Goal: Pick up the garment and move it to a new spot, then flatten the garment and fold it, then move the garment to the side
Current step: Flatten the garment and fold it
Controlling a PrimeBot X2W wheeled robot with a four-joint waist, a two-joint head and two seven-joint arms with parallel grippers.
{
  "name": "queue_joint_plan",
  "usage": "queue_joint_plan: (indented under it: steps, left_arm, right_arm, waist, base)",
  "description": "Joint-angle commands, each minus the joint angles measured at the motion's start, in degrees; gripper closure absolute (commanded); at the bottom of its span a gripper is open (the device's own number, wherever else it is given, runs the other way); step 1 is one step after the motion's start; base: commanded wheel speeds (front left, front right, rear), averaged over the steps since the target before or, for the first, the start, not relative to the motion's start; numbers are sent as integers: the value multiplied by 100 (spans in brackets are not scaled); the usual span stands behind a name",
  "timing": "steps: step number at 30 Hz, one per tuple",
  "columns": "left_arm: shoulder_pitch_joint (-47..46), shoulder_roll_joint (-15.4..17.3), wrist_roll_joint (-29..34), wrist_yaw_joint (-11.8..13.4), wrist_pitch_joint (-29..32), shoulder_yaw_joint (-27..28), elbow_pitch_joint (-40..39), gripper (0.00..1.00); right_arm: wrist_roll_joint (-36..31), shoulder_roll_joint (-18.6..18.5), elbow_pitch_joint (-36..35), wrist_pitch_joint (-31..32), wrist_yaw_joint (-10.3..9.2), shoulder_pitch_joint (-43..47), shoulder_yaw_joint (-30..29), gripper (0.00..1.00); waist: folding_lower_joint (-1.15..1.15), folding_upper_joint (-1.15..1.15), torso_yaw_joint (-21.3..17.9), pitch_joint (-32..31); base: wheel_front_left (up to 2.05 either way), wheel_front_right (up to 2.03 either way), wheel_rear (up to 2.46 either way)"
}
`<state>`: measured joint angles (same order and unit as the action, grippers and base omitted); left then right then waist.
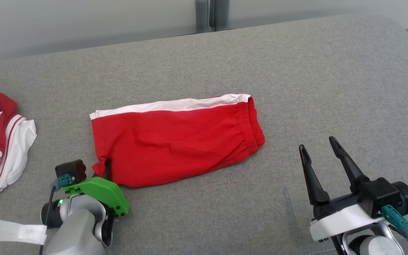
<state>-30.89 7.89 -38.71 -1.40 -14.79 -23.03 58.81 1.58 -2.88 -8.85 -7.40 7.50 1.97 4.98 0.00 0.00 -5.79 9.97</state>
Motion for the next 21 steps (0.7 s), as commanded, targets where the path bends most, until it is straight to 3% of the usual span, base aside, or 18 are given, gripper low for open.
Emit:
queue_joint_plan:
  steps: [1,5,6,8,13,17,21]
  left_arm:
    - [137,12,1,57,-40,38,-50,100]
    - [297,19,-20,116,-43,96,-216,100]
    - [336,31,-30,137,-44,121,-254,96]
    - [363,133,109,216,-50,213,-566,0]
    - [795,216,642,418,-40,465,-1614,0]
    - [1356,222,1223,373,-38,841,-2812,0]
    - [1908,184,1766,506,-38,1189,-3650,0]
  right_arm:
    - [23,-1,6,13,-2,32,-10,0]
    - [14,0,0,37,-2,60,19,0]
    - [8,0,6,44,-2,59,33,0]
    - [-10,-1,40,53,-2,56,40,0]
    - [47,-1,103,1,-2,100,70,0]
    - [65,-2,145,-15,-3,128,27,0]
    - [20,0,180,3,-2,187,-53,0]
  waist:
    - [0,0,40,-89]
    - [0,0,22,-163]
    - [0,0,13,-181]
    - [0,0,11,-207]
    - [0,0,71,-323]
    - [0,0,140,-482]
    - [0,0,218,-704]
  base:
    - [0,0,0]
    - [0,0,0]
    - [0,0,0]
    - [0,0,0]
    - [0,0,0]
    - [0,0,0]
    - [0,0,0]
